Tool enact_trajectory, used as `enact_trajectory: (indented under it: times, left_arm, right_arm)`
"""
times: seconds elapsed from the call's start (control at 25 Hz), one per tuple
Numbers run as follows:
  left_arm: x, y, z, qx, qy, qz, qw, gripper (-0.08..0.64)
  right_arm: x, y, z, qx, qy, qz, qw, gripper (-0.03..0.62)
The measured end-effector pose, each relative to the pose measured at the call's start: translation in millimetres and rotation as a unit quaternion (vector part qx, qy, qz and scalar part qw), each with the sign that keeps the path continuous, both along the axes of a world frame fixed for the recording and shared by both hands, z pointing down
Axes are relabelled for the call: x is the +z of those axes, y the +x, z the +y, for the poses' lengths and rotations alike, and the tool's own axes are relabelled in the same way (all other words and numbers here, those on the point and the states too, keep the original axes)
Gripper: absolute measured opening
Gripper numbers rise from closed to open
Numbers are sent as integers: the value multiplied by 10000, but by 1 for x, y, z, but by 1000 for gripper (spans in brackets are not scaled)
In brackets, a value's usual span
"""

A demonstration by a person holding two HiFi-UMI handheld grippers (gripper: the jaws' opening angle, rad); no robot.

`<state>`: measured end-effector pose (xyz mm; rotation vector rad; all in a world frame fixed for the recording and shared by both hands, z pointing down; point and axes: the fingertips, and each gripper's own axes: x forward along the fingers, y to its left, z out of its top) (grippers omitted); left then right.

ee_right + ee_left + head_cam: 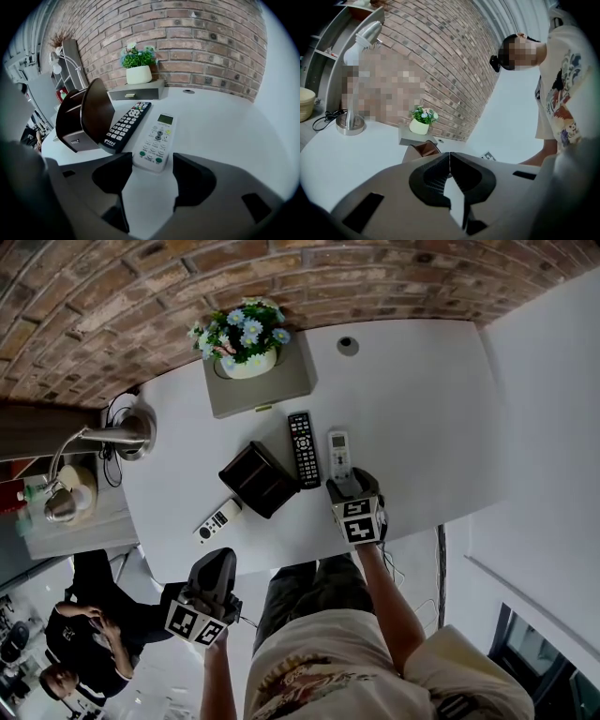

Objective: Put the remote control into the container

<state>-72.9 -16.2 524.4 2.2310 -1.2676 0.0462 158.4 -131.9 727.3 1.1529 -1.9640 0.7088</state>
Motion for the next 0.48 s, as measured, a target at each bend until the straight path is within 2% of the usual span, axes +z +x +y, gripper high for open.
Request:
enact_trajectory:
  times: [0.28, 0.48]
  left_arm:
    - [0, 5, 2, -48, -35, 20, 10000, 8]
    - [-1, 10, 0, -31, -7, 11, 10000, 8]
  right_arm:
    - [-2, 2, -1, 70, -84, -270, 9996, 273]
    - [5, -5, -7, -4, -24, 37, 10000, 273]
